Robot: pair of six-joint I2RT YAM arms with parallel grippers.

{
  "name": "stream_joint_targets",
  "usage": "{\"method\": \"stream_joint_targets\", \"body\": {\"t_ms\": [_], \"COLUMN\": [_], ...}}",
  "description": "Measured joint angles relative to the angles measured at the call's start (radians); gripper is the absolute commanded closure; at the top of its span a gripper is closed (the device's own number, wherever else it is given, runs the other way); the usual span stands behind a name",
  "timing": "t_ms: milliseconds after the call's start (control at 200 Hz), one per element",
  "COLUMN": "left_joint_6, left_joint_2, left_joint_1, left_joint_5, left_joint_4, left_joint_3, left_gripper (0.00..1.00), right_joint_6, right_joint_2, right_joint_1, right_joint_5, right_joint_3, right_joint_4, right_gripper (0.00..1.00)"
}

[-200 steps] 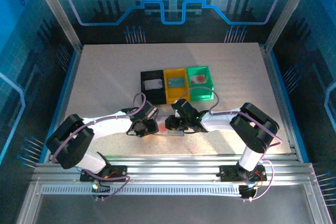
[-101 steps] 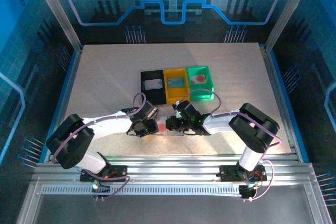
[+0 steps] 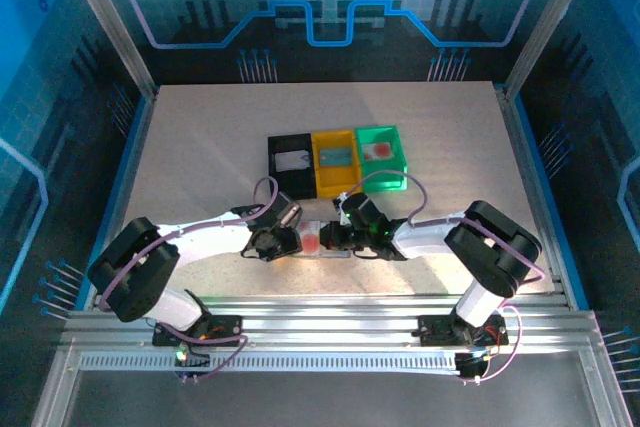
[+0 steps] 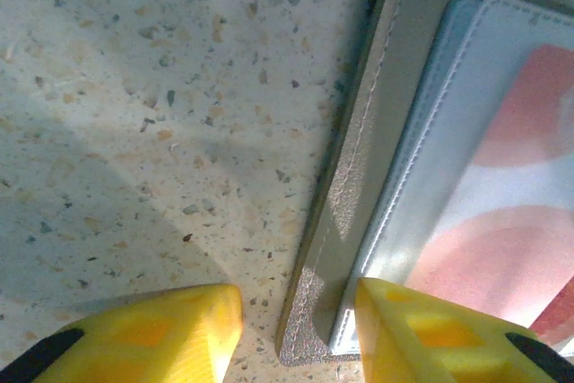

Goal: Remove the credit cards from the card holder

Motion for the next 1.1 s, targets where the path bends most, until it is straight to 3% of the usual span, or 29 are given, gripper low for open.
{"method": "stream_joint_targets", "body": {"t_ms": [780,955,1101], "left_joint_6": [0.004,0.024,0.074], "left_joint_2": [-0.079,-0.214,-0.371], "left_joint_1": [0.035,0.075,0.112], "left_joint_5": [0.046,0.045,0.053], "left_joint_4": [0.04,0.034,0.031], "left_joint_3": [-0.042,-0.046,-0.046], "left_gripper": [0.57,0.52,0.4], "right_joint_6": [-0.059,-0.088,-0.118], "right_joint_2": [-0.238,-0.312,-0.351], "right_joint_1": [-0.079,-0.097,-0.108], "right_joint_5": [-0.018,-0.024,-0.049], "right_joint_3": [-0.076,-0.083,-0.083], "right_joint_4": [-0.107,-0.163,-0.203], "right_gripper": [1.0,1.0,1.0]}}
